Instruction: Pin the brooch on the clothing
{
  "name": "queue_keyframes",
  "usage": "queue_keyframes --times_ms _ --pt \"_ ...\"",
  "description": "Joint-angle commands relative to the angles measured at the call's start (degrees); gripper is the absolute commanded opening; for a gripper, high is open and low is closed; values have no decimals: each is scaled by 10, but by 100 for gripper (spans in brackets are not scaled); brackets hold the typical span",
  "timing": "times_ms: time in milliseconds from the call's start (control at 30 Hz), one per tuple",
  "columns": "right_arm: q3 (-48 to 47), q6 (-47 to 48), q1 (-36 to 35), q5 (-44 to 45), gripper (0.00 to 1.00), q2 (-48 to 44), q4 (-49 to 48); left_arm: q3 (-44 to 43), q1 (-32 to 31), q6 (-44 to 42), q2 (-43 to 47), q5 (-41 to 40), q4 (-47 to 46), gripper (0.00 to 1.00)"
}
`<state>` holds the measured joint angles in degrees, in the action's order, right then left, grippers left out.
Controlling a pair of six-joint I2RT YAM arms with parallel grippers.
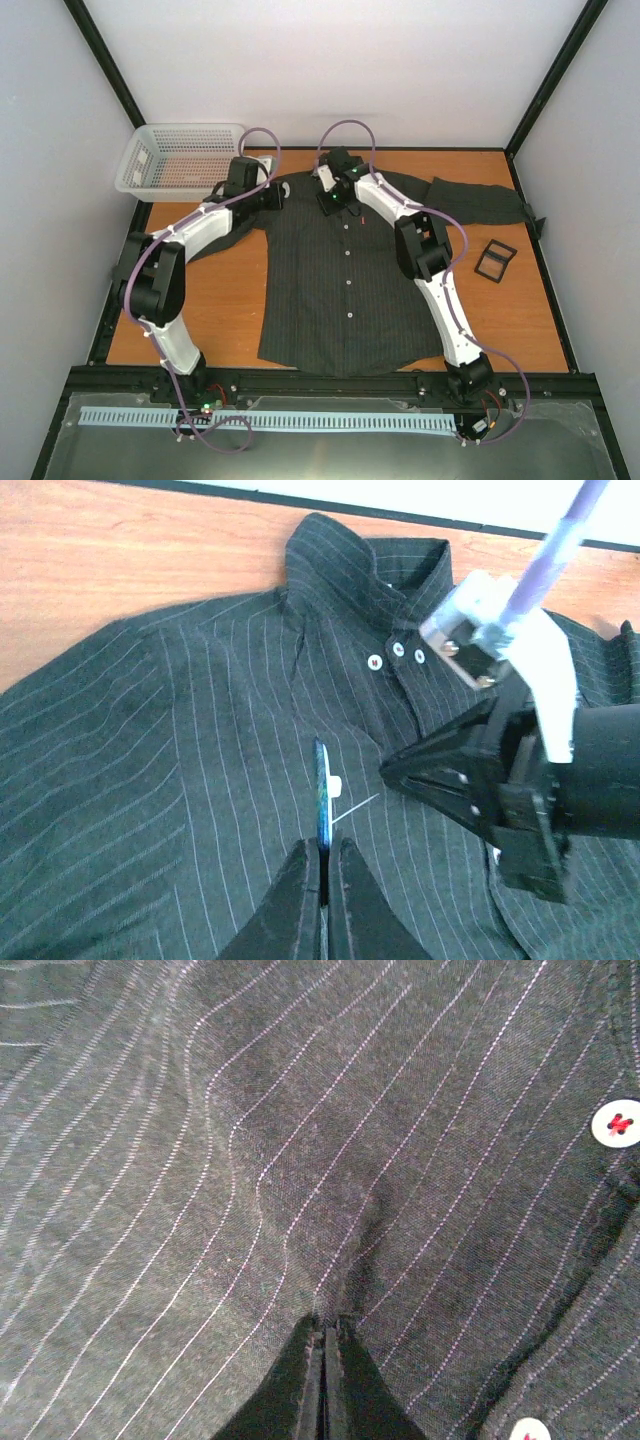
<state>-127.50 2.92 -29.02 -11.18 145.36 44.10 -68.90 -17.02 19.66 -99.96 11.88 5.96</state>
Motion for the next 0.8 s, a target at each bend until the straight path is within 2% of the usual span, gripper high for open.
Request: queue_keyframes --times_ms 0,133,400,633,767 --pt "50 -12 17 -87 3 -54 -78 -35 4 -46 -37 25 -85 1" --pt "53 -14 28 -139 3 -52 -87 -51 5 -112 -83 44 -139 1" --pt "66 -23 47 -200 3 -56 -104 -23 6 -263 -129 78 -276 1" --pt "86 -18 57 -242 3 -62 -122 -93 6 -376 -190 70 -241 0" --pt "89 -30 63 -267 3 -58 -136 -79 6 -426 -203 54 -274 1"
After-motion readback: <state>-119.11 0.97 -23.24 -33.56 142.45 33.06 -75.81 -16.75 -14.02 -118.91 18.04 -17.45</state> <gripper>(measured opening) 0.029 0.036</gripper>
